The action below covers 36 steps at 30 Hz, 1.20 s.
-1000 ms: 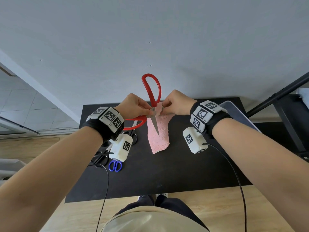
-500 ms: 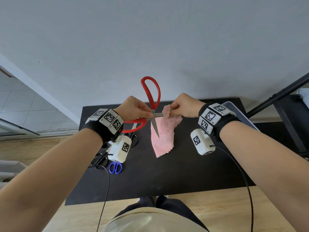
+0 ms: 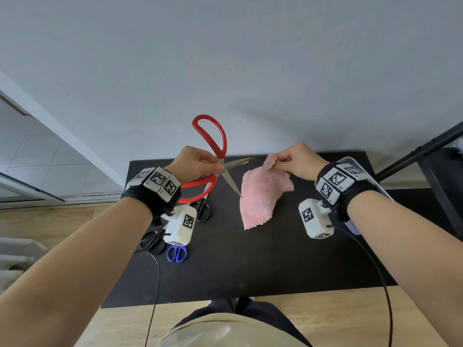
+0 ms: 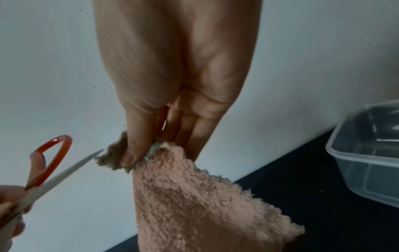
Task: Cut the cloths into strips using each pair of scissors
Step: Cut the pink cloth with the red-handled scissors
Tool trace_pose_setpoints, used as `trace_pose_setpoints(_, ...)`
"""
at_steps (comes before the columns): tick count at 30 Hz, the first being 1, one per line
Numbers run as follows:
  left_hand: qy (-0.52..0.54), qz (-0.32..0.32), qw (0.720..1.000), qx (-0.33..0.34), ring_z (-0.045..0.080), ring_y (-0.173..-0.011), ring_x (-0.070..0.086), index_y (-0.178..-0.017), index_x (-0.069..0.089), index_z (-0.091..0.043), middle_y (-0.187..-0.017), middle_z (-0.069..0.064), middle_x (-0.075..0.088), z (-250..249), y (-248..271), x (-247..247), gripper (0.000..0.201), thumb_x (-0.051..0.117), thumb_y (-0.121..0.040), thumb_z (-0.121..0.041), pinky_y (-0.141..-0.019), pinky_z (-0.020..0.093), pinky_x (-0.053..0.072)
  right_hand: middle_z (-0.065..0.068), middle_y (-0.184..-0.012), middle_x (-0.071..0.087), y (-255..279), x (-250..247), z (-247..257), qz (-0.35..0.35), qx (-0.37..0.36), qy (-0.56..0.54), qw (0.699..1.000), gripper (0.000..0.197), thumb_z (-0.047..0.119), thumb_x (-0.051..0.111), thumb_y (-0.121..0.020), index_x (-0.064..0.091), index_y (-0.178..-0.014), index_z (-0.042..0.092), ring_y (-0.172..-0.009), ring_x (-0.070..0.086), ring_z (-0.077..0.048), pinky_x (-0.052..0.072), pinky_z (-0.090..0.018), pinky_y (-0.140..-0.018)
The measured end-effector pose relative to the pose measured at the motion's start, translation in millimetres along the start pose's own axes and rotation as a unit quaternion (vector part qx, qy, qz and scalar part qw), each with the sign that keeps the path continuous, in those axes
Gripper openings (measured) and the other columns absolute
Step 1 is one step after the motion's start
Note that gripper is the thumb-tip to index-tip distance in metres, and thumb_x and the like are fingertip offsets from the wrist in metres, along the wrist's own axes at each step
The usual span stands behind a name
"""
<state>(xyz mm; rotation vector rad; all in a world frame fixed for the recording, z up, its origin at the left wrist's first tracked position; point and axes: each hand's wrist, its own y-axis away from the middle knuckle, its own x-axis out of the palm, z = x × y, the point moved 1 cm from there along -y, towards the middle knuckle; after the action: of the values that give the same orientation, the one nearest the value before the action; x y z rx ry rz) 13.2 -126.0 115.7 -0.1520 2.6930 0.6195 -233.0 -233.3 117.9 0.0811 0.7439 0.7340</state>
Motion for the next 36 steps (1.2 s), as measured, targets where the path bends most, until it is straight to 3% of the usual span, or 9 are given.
trace_pose_setpoints(4,-0.002,-0.004,1.000,0.007,0.016,-0.076,0.069,-0.087,0.069,-0.012,-0.089,0.015,0.074,-1,-2,0,0.009,0.074,-0.081,-0.015,-0.074,0.018,0.055,0.027,-0.058,0.065,4,4,-1,-0.015,-0.009,-0.064,0.998,0.018,0.005,0.068,-0.084,0.071,-0.099,0.013,-0.062,0.059,0.017,0.043,-0.002,-0.064)
trace_pose_setpoints(7,0.003,-0.007,1.000,0.015,0.012,-0.074,0.069,-0.090,0.070,-0.010,-0.088,0.014,0.074,-1,-2,-1,0.011,0.073,-0.082,-0.016,-0.075,0.018,0.053,0.012,-0.072,0.072,3,7,-4,-0.014,0.007,-0.119,0.993,0.014,0.009,0.070,-0.083,0.073,-0.084,0.022,-0.075,0.066,0.002,0.054,-0.023,-0.080)
trace_pose_setpoints(10,-0.013,-0.009,1.000,0.021,0.018,-0.081,0.070,-0.094,0.071,-0.008,-0.087,0.012,0.075,-3,-4,0,0.018,0.073,-0.083,-0.021,-0.082,0.023,0.054,-0.009,-0.095,0.073,3,15,-2,-0.007,0.029,-0.179,0.983,0.011,0.011,0.071,-0.082,0.074,-0.089,0.019,-0.093,0.068,-0.017,0.057,-0.033,-0.085)
trace_pose_setpoints(16,-0.029,-0.018,0.999,0.026,0.008,-0.068,0.067,-0.094,0.071,-0.011,-0.082,0.004,0.074,-9,-4,1,0.018,0.072,-0.083,-0.025,-0.065,0.013,0.050,-0.005,-0.095,0.072,3,25,7,-0.012,0.023,-0.241,0.970,0.020,0.006,0.067,-0.085,0.071,-0.104,0.008,-0.084,0.069,-0.008,0.058,-0.023,-0.076)
trace_pose_setpoints(21,-0.033,-0.020,0.999,0.031,0.013,-0.073,0.069,-0.092,0.072,-0.011,-0.082,0.005,0.075,-13,-4,0,0.017,0.073,-0.082,-0.026,-0.070,0.016,0.052,-0.004,-0.089,0.071,2,24,12,-0.024,0.018,-0.226,0.974,0.021,0.007,0.068,-0.085,0.071,-0.105,0.001,-0.066,0.065,0.001,0.049,-0.012,-0.056)
trace_pose_setpoints(24,-0.038,-0.027,0.999,0.024,0.013,-0.069,0.067,-0.090,0.072,-0.010,-0.078,0.006,0.073,-15,-5,-1,0.019,0.074,-0.081,-0.027,-0.067,0.015,0.053,0.002,-0.080,0.070,1,20,19,-0.041,-0.008,-0.161,0.986,0.022,0.012,0.071,-0.082,0.073,-0.103,0.005,-0.059,0.060,0.008,0.044,-0.007,-0.058)
trace_pose_setpoints(29,-0.089,-0.018,0.996,0.014,0.009,-0.059,0.059,-0.085,0.076,-0.007,-0.069,0.003,0.067,-17,-8,-5,0.016,0.076,-0.079,-0.022,-0.059,0.010,0.050,-0.009,-0.097,0.074,-1,0,37,-0.115,-0.064,-0.138,0.982,0.017,0.014,0.075,-0.079,0.075,-0.096,0.012,-0.093,0.068,-0.011,0.050,-0.022,-0.092)
trace_pose_setpoints(32,-0.093,-0.023,0.995,0.016,0.001,-0.050,0.059,-0.081,0.074,-0.011,-0.066,0.001,0.067,-18,-6,-9,0.011,0.075,-0.080,-0.021,-0.052,0.006,0.047,-0.014,-0.091,0.073,-7,-12,38,-0.146,-0.051,-0.087,0.984,0.022,0.020,0.073,-0.082,0.075,-0.094,0.002,-0.084,0.069,-0.025,0.055,-0.035,-0.084)
trace_pose_setpoints(36,-0.038,-0.019,0.999,0.020,0.009,-0.060,0.066,-0.085,0.069,-0.011,-0.071,0.002,0.072,-20,-2,-12,0.008,0.071,-0.084,-0.019,-0.056,0.010,0.051,-0.017,-0.084,0.068,-9,-10,29,-0.116,0.000,-0.107,0.987,0.028,0.020,0.070,-0.085,0.071,-0.100,-0.003,-0.070,0.059,-0.018,0.053,-0.036,-0.074)
